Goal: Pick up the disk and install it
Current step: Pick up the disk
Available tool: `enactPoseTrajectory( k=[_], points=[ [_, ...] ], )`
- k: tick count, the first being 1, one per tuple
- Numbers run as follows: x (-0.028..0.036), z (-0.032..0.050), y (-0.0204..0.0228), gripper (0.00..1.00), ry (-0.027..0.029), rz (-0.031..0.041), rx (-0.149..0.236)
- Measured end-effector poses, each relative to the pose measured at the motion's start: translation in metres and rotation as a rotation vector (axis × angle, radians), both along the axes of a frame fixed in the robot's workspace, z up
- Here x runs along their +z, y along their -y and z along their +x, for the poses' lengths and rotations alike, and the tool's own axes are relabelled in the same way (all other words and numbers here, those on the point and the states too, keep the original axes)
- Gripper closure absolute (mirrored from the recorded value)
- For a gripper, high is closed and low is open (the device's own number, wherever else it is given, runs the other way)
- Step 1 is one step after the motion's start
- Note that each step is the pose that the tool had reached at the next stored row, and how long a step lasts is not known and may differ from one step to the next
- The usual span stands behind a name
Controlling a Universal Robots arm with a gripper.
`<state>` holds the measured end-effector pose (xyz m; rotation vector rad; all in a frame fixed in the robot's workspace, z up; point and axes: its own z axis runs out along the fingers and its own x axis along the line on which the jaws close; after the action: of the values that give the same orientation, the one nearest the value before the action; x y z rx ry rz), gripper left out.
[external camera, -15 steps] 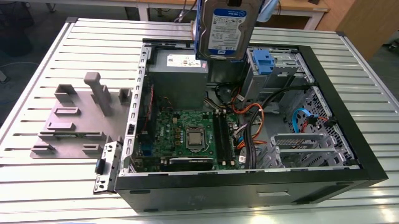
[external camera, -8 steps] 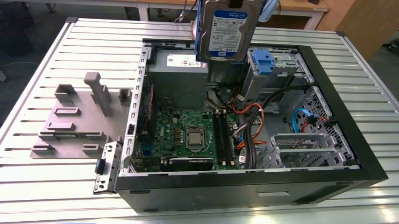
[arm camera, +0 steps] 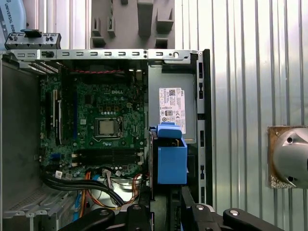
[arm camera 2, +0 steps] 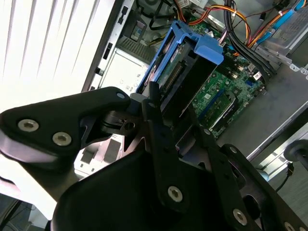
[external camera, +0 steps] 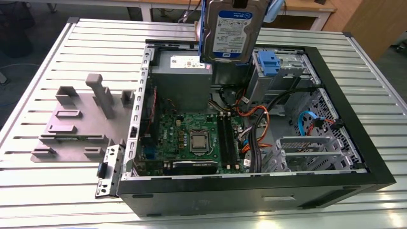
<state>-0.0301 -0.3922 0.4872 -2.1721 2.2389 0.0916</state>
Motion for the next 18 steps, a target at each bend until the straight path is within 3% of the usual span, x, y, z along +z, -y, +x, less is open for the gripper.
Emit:
enactPoseTrajectory(
  k=[8, 9, 10, 12, 18],
  points=[
    [0.0000, 0.0000, 0.0000, 0.65, 0.0000, -0.0001, 0.000],
    [0.0000, 0.0000, 0.0075, 0.65, 0.0000, -0.0005, 0.000],
    [0.0000, 0.0000, 0.0076, 0.65, 0.0000, -0.0004, 0.000],
    [0.0000, 0.0000, 0.0132, 0.65, 0.0000, -0.0004, 0.000],
    [0.0000, 0.0000, 0.0137, 0.65, 0.0000, -0.0005, 0.000]
  ],
)
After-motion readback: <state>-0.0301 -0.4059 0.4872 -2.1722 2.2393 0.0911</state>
